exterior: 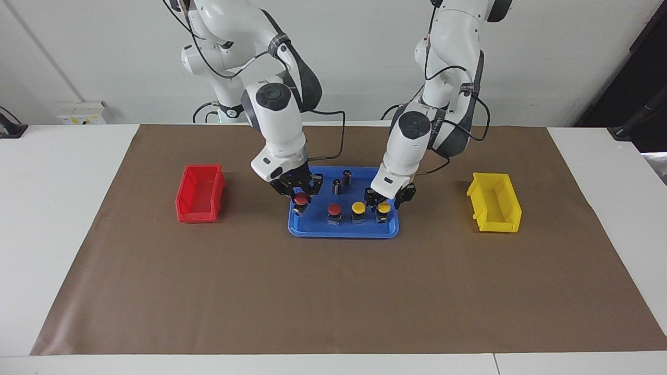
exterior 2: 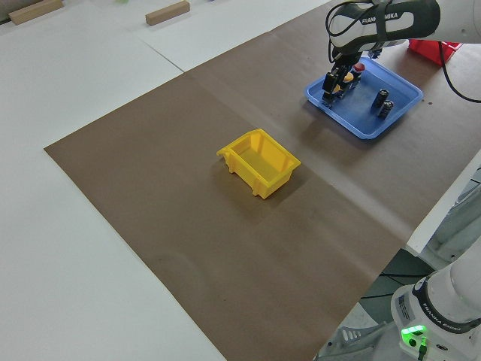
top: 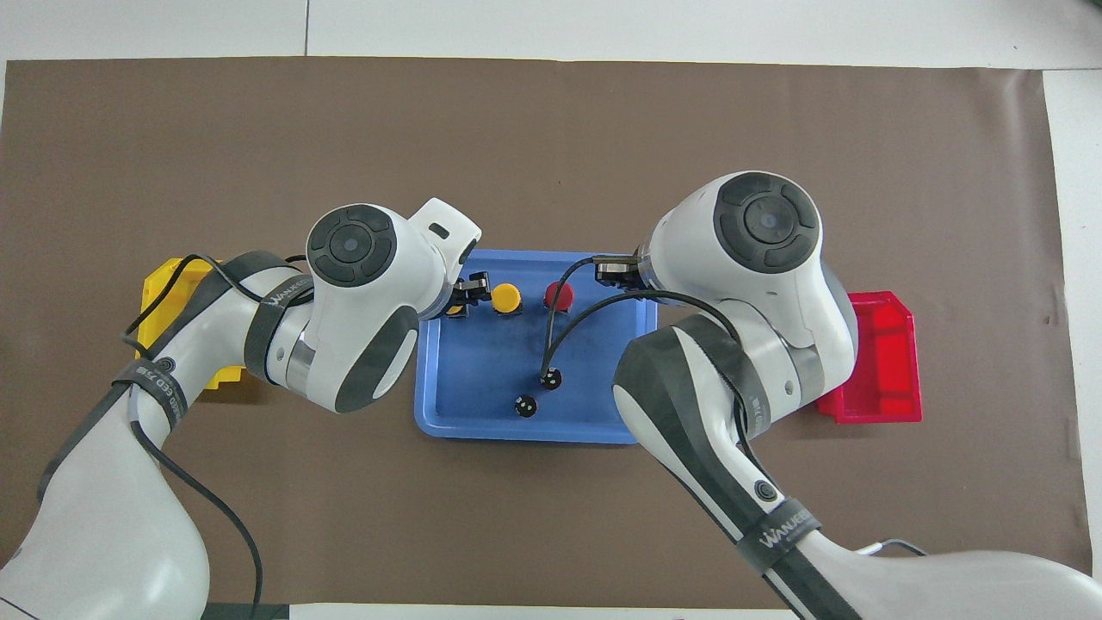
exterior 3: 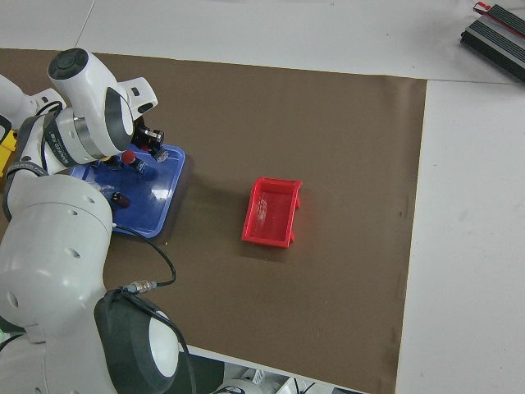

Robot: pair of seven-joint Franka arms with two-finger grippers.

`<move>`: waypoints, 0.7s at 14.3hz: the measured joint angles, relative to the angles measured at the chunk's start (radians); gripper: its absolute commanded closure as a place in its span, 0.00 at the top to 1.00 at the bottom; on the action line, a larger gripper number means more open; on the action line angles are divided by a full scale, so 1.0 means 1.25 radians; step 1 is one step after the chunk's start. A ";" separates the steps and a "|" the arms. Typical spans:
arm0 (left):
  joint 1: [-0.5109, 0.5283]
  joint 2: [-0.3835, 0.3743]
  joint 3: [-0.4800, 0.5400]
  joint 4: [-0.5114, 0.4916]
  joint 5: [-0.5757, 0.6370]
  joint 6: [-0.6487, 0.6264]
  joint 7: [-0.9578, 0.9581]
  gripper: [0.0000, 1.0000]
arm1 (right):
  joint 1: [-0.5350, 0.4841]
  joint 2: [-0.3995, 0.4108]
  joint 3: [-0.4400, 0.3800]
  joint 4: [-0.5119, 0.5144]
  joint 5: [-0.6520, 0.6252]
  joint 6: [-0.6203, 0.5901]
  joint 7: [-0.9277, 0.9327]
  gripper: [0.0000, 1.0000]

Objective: Sort red and yellow buttons by color
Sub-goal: 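Grasp the yellow button with the left gripper while the right gripper grasps red, then carry the yellow button to the yellow bin while the right gripper carries red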

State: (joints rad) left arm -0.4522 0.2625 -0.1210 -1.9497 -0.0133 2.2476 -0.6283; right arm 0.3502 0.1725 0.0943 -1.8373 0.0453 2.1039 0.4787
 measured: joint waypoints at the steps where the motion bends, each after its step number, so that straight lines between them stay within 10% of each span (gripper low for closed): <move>1: 0.000 0.000 0.000 0.000 0.000 0.000 -0.007 0.46 | -0.010 -0.015 0.000 0.004 0.000 -0.027 -0.027 0.16; 10: 0.001 -0.011 0.011 0.032 0.000 -0.051 -0.025 0.07 | -0.273 -0.139 -0.007 -0.060 0.000 -0.184 -0.454 0.16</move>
State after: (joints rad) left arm -0.4508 0.2483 -0.1067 -1.9091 -0.0133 2.1844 -0.6595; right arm 0.0087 -0.0006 0.0862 -1.9121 0.0451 1.8743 -0.0890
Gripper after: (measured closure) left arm 0.590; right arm 0.595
